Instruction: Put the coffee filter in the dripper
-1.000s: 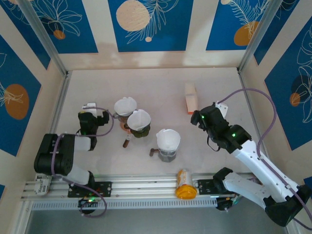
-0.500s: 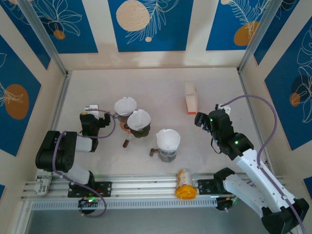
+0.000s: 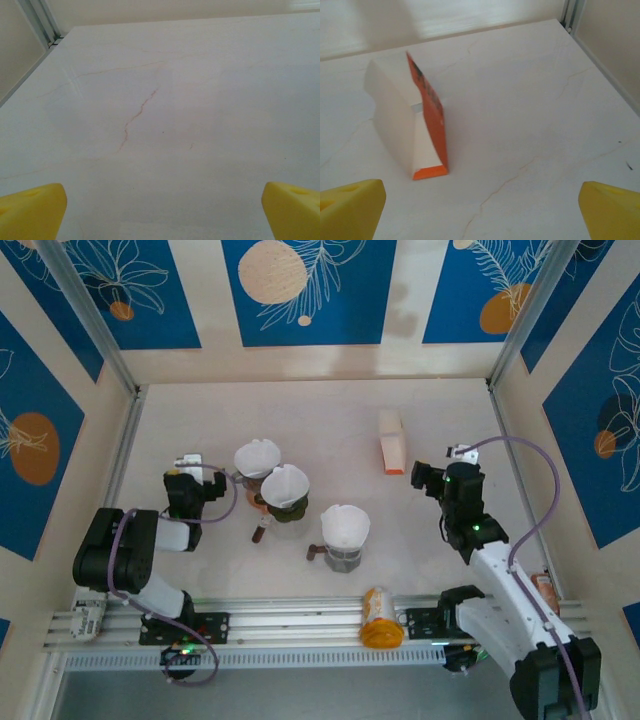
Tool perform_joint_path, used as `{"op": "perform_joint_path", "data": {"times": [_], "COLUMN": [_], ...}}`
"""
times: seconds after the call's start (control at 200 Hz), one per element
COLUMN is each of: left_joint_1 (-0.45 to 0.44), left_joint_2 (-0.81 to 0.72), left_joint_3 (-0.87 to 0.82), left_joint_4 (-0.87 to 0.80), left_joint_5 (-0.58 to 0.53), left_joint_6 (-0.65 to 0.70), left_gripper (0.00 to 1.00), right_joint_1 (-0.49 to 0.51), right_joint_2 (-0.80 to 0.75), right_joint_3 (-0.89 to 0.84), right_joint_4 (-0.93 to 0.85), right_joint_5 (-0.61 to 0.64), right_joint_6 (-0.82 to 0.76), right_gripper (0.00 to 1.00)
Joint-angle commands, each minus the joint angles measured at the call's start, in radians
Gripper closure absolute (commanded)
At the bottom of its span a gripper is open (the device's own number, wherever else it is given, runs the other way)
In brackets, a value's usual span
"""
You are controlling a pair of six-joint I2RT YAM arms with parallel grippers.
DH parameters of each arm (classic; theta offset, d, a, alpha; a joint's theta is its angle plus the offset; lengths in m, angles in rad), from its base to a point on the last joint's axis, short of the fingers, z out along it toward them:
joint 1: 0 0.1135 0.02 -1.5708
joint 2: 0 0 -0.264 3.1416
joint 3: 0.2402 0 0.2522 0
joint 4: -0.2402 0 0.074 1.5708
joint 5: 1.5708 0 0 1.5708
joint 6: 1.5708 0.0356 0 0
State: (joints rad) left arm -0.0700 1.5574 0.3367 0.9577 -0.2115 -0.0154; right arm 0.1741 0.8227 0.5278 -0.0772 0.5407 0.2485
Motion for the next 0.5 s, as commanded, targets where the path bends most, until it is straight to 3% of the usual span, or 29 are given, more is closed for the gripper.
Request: {"op": "perform_joint_path", "data": {"times": [0.0, 0.15, 0.495], "left_joint_1": [-0.010, -0.013, -0.014], "left_joint_2": [0.010, 0.010, 0.010], "left_joint_3": [0.018, 0.019, 0.020], "left_joint_4": [0.020, 0.019, 0.017], "left_joint_5": [-0.015, -0.017, -0.019], "left_joint_6": [0.019, 0.019, 0.020], "left_gripper": [0.00, 0.00, 0.00], "right_joint_1": [-0.051, -0.151, -0.181], "right_joint_2": [0.029, 0.141, 0.456], "right_joint_3": [-0.062, -0.129, -0.146], "right_joint_4": [0.254, 0.413, 0.708], "right_joint_5": [-0.069, -0.167, -0.233], "right_joint_6": [-0.139, -0.081, -0.076], "right_gripper": [0.01, 0.01, 0.01]}}
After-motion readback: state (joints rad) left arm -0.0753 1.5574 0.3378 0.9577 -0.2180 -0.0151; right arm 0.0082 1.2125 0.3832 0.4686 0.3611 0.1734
